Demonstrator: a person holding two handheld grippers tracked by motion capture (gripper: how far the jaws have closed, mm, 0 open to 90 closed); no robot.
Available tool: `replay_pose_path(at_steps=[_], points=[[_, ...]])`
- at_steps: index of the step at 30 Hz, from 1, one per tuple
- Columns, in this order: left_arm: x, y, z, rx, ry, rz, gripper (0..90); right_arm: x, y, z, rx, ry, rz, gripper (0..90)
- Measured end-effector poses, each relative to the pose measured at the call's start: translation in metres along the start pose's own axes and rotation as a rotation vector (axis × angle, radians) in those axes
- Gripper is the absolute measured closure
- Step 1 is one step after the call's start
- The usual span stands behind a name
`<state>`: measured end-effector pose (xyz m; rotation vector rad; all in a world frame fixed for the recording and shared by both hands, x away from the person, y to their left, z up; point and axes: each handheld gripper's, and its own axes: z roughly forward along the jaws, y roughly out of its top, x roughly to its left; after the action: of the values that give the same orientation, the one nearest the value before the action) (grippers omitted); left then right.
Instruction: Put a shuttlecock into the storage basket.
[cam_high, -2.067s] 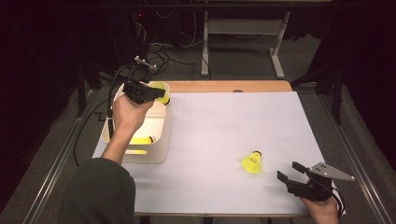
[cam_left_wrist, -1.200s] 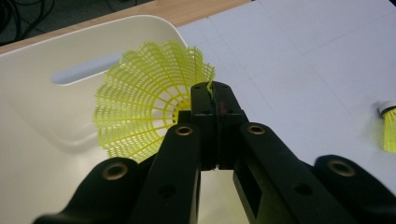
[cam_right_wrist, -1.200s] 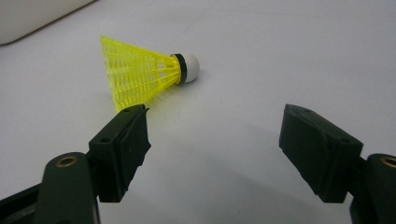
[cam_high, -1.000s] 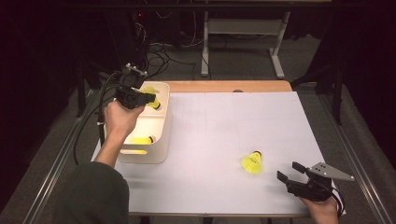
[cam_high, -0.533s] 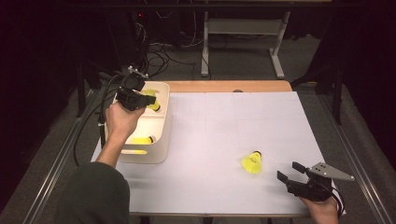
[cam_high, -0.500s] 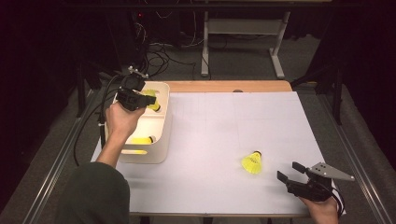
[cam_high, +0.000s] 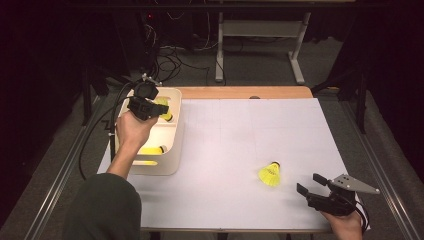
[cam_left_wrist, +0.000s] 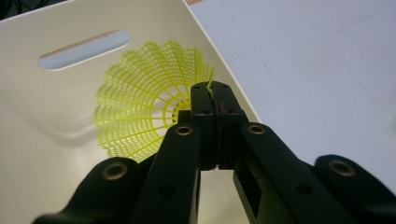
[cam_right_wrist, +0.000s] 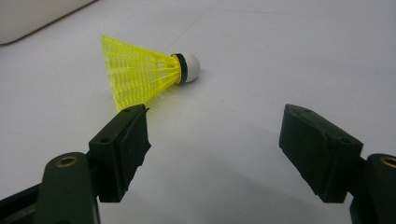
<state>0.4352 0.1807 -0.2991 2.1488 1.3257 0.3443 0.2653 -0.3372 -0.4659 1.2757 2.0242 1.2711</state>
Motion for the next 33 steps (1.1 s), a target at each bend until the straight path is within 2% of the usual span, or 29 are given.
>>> replay_pose_path(at_steps=[33], points=[[0.004, 0.002, 0.027, 0.045, -0.004, -0.017, 89.4, 0.0, 0.0, 0.0, 0.0, 0.003, 0.002, 24.8]])
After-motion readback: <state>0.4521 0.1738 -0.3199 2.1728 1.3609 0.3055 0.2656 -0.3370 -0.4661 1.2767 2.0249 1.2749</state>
